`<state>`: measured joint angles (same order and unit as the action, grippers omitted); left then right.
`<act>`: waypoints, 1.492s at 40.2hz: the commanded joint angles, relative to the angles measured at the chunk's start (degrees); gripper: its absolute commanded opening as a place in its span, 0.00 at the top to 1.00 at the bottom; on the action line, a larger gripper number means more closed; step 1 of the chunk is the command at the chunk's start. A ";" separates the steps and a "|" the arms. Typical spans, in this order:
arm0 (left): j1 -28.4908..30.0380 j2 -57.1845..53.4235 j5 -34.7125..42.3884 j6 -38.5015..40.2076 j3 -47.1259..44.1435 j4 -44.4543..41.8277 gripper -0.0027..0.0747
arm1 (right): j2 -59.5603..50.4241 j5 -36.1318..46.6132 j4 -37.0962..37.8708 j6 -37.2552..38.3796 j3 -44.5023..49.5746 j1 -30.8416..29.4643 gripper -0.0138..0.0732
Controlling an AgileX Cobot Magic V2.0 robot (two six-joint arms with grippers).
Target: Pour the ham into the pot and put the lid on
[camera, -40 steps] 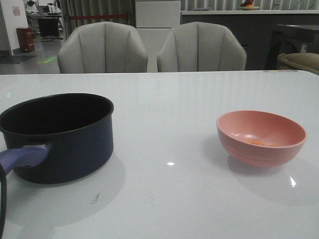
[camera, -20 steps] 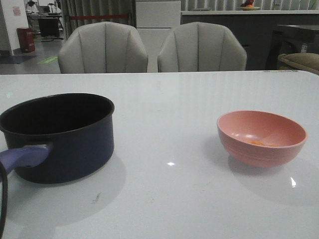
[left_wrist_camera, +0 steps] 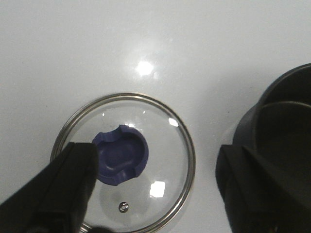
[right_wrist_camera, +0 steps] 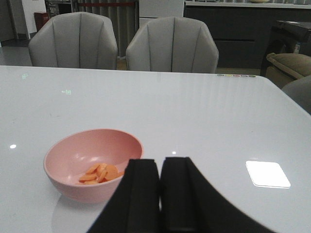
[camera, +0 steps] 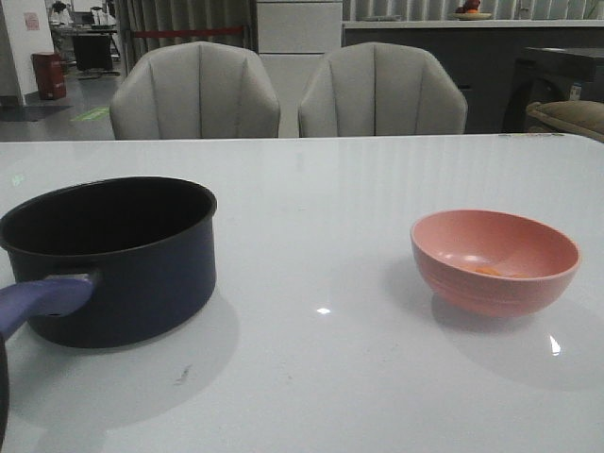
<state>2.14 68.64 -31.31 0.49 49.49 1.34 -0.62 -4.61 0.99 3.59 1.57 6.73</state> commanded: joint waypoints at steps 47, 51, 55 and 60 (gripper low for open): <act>-14.92 -60.74 18.70 0.04 -29.18 5.08 0.31 | -1.08 6.29 0.30 0.10 -0.35 -0.33 0.66; -14.92 -60.74 18.40 0.04 -29.27 5.08 0.31 | -1.08 10.09 0.14 0.24 -0.35 -0.33 0.66; -14.92 -60.74 17.93 0.04 -29.27 5.08 0.31 | -1.03 15.81 -0.66 1.17 -0.42 -0.28 0.66; -14.92 -60.74 17.00 0.04 -29.27 5.08 0.31 | 1.61 8.25 -6.46 4.30 -3.96 -0.15 0.66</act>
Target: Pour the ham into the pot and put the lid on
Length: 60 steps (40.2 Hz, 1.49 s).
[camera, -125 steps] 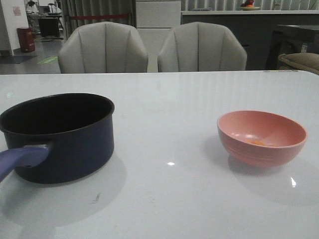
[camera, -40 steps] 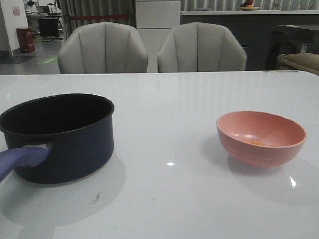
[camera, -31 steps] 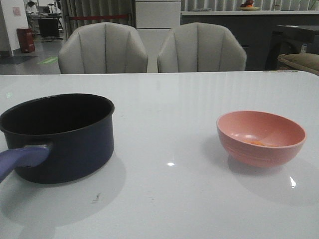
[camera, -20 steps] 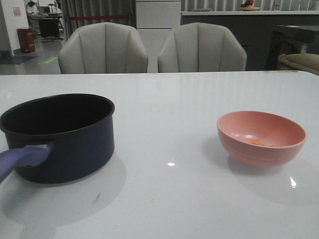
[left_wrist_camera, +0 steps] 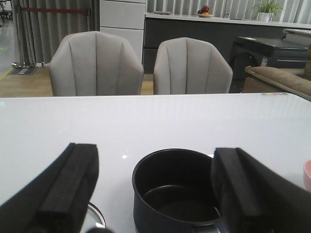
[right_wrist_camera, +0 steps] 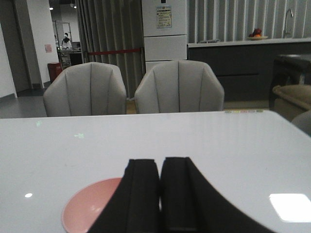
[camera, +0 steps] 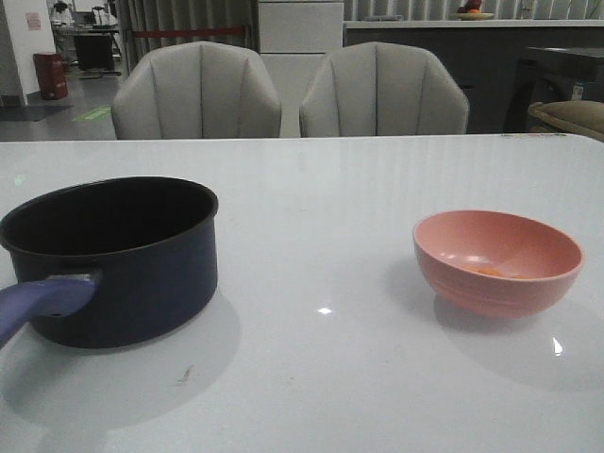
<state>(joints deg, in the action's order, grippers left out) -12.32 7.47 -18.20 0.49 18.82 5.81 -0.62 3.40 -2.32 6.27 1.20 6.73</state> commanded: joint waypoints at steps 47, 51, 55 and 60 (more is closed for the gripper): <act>-0.45 0.43 4.47 0.04 1.40 0.61 0.31 | 66.82 -20.68 -3.27 0.37 -40.30 0.12 0.25; -0.45 0.43 4.47 0.04 1.40 0.61 0.31 | 74.13 -24.57 -3.27 -0.60 -46.01 0.12 0.25; -0.45 0.43 4.47 0.04 1.40 0.61 0.31 | 80.26 -27.04 -3.27 -2.85 -50.77 0.66 0.25; -0.45 0.43 4.47 0.04 1.40 0.61 0.31 | 86.60 -28.82 -3.27 -4.33 -54.97 1.35 0.25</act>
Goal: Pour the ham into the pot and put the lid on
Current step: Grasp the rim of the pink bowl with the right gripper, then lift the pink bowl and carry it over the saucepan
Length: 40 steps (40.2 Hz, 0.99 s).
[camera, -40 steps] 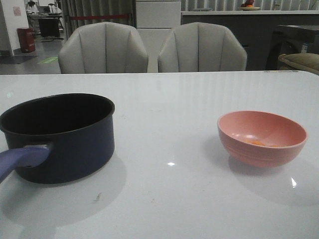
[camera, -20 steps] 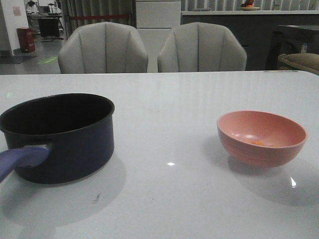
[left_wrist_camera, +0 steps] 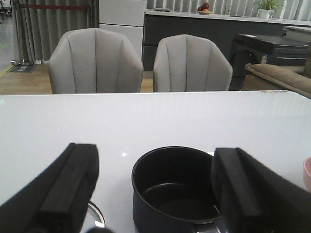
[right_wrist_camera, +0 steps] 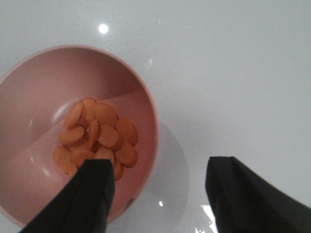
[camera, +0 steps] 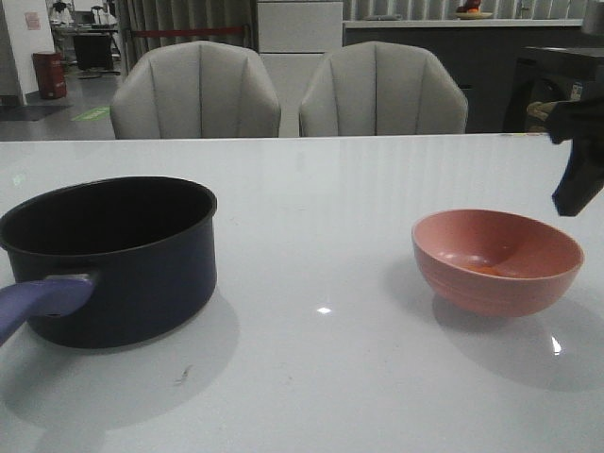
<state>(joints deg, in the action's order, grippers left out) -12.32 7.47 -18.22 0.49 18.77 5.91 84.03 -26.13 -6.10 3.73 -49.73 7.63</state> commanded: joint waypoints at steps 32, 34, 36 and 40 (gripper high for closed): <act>-0.45 0.43 4.50 0.04 1.44 0.51 0.31 | 12.82 1.03 -0.47 -2.33 -18.04 1.14 0.68; -0.45 0.43 4.50 0.04 1.44 0.51 0.31 | 11.64 0.88 -0.47 -3.35 -19.25 2.21 0.68; -0.45 0.43 4.50 0.04 1.44 0.51 0.31 | 10.44 1.20 -0.47 -4.40 -20.40 3.86 0.68; -0.45 0.43 4.50 0.04 1.44 0.51 0.31 | 8.51 3.20 -0.47 -5.80 -22.57 8.43 0.68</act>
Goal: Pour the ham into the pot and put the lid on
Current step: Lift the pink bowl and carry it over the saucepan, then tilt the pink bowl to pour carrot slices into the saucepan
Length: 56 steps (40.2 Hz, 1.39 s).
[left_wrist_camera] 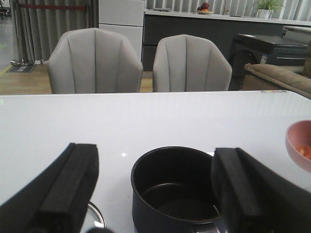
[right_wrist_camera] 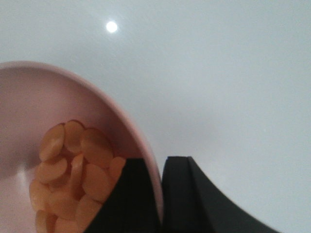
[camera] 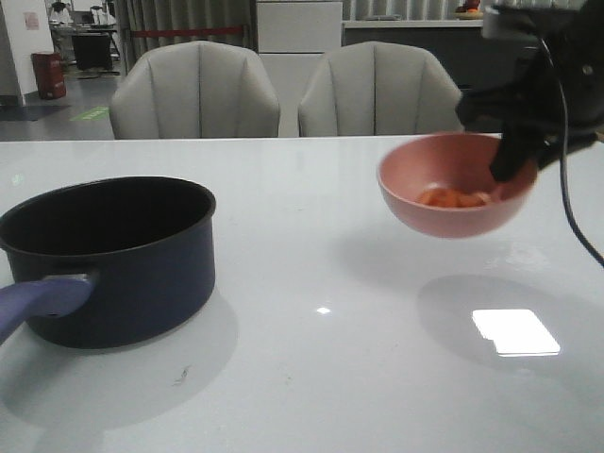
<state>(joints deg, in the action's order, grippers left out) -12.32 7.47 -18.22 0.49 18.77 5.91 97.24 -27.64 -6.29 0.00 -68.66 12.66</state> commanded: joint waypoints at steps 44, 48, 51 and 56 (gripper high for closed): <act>-0.45 0.43 4.50 0.04 1.44 0.51 0.31 | 14.37 82.33 9.64 -36.46 -1.64 30.53 0.68; -0.45 0.43 4.50 0.04 1.44 0.51 0.31 | 16.21 88.04 5.55 -48.96 -1.64 32.56 0.68; -0.45 0.43 4.50 0.04 1.44 0.51 0.31 | 17.83 93.97 2.98 -56.42 -1.57 33.63 0.68; -0.45 0.43 4.50 0.04 1.44 0.51 0.31 | 19.21 101.44 2.46 -61.04 -1.57 34.35 0.68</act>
<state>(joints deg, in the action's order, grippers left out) -12.32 7.47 -18.22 0.49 18.77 5.91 119.21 61.59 -2.31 -56.57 -68.81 46.74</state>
